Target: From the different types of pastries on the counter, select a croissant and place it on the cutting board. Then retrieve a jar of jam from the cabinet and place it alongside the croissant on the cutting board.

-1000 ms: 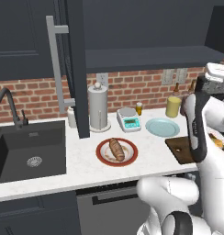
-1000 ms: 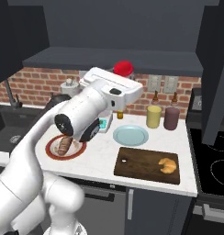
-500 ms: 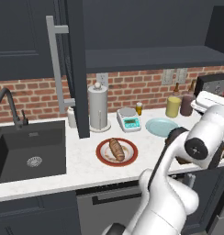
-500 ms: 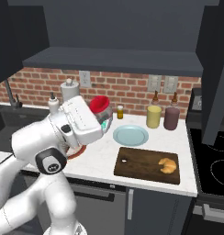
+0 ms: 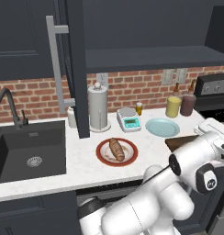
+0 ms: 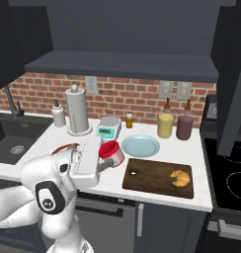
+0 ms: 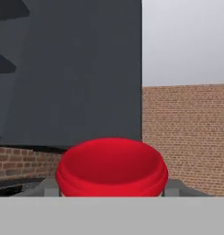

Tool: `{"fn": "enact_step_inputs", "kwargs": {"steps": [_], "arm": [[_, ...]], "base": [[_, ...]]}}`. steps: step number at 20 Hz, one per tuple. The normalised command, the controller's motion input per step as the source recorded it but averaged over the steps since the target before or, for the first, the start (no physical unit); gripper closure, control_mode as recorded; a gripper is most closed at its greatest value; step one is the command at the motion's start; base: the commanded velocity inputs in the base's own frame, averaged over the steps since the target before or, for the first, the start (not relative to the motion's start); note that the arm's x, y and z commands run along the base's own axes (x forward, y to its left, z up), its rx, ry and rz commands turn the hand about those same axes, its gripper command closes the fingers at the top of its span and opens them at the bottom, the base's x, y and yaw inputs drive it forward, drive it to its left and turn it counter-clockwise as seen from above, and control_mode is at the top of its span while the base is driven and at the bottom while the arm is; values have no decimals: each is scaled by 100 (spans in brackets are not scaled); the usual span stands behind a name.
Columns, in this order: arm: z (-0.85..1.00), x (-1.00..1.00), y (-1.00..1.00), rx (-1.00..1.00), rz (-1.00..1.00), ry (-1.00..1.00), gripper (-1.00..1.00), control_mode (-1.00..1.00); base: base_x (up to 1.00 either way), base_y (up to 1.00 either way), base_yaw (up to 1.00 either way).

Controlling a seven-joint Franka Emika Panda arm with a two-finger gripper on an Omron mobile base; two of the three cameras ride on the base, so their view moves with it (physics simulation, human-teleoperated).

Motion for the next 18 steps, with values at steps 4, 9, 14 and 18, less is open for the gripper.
{"fn": "enact_step_inputs", "kwargs": {"steps": [4, 9, 14, 18], "arm": [[-99, 47, 45, 10, -17, 4, 100, -100], [-24, 85, 78, 2, -5, 26, 100, -100], [0, 100, 85, 3, 0, 33, 100, -100], [0, 100, 19, 12, 0, 50, 100, -100]], "base": [[0, 0, 0], [0, 0, 0], [0, 0, 0], [0, 0, 0]]}}
